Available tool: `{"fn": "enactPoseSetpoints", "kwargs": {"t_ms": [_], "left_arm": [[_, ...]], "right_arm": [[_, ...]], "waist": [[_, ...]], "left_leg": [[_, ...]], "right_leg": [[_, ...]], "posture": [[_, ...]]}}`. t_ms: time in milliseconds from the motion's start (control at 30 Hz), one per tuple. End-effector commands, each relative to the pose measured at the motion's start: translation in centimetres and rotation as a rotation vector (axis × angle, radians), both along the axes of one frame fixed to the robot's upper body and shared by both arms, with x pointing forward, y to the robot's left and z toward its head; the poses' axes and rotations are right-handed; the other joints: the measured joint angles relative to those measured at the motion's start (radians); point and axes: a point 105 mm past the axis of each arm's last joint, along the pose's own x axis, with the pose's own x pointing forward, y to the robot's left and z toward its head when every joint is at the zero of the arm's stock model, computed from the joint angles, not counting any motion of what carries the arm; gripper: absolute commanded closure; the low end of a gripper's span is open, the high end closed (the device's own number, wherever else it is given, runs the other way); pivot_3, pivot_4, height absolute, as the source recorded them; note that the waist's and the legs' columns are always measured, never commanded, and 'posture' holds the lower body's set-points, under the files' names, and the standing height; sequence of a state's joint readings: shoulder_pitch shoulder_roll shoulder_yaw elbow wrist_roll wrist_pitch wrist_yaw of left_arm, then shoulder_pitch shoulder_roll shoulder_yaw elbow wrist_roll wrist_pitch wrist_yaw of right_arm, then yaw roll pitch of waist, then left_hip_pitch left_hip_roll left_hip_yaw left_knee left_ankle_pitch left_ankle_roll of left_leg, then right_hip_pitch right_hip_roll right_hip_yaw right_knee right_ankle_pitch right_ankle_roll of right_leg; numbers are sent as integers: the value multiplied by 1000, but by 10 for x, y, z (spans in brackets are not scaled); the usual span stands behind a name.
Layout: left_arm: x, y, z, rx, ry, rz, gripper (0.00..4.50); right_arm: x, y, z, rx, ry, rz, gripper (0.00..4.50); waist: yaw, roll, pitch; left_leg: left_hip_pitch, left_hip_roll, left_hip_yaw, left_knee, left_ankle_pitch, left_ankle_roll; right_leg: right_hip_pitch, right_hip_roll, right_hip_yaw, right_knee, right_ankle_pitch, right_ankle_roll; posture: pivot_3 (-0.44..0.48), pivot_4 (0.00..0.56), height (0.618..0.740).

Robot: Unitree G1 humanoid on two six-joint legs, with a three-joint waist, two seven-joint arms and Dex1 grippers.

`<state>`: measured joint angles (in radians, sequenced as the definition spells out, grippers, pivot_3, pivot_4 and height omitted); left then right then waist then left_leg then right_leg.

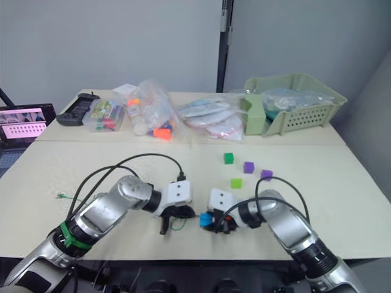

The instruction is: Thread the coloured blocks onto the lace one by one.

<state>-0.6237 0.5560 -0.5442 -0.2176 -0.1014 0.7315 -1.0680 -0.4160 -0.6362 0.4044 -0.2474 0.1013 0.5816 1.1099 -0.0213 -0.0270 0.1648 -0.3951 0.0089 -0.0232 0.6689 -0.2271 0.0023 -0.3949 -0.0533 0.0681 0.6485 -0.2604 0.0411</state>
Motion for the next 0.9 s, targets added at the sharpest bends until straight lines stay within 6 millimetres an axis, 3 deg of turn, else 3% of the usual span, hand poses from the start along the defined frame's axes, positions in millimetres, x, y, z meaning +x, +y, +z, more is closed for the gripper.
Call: {"fn": "enactPoseSetpoints", "kwargs": {"t_ms": [33,667,900], "left_arm": [[-13,-25,8,-64,-14,-116,4500],[-22,-24,1,-206,129,-91,4500],[-20,-1,9,-135,64,-95,4500]], "right_arm": [[-5,19,5,43,-16,44,3147],[-8,16,15,90,-34,20,3147],[-12,-2,8,40,-35,-4,3147]], "waist": [[0,0,0],[4,0,0],[4,0,0]], "left_leg": [[0,0,0,0,0,0],[-2,0,-1,0,0,0],[-6,0,-1,0,0,0]], "right_leg": [[0,0,0,0,0,0],[-1,-1,0,-1,0,0],[-7,-1,0,0,0,0]], "posture": [[0,150,740],[0,150,740],[0,150,740]]}}
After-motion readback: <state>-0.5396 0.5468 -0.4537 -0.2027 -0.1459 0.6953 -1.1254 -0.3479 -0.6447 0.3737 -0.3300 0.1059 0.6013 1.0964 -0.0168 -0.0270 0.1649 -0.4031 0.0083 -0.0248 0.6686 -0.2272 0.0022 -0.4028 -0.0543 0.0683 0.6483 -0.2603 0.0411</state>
